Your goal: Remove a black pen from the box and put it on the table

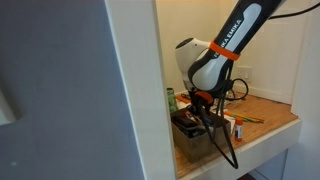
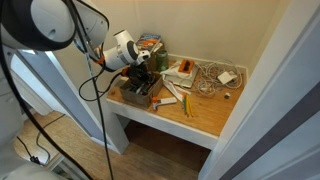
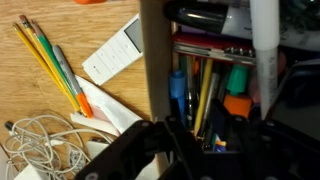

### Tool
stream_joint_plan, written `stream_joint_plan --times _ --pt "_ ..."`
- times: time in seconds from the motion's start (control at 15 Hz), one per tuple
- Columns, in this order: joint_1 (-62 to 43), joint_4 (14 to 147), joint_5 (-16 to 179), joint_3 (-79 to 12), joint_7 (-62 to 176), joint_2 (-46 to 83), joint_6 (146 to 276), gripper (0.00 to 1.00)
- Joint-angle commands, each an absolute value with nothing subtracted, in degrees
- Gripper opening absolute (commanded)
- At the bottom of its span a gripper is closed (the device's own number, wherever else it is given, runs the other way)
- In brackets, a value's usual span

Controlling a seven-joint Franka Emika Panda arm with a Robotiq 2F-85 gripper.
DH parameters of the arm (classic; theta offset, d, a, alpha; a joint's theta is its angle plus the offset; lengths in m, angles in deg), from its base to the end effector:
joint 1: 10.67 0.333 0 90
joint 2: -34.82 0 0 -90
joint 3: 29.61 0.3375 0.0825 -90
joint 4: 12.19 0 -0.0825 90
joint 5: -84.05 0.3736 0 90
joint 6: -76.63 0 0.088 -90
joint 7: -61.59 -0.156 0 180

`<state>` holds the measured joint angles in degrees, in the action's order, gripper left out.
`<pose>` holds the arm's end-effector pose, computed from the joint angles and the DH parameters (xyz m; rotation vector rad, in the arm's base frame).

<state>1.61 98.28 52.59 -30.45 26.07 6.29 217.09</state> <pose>0.6271 0.1104 0.2118 2.8122 0.0074 0.2341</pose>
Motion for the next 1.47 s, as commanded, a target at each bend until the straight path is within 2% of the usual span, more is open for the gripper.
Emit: stream_joint_plan --times 0.0,1.4 --pt "3.3 95.7 54.7 -32.1 27.3 3.9 216.9 0.36" --pt "4.2 92.3 58.3 -33.9 32.4 -0.8 217.6 0.25"
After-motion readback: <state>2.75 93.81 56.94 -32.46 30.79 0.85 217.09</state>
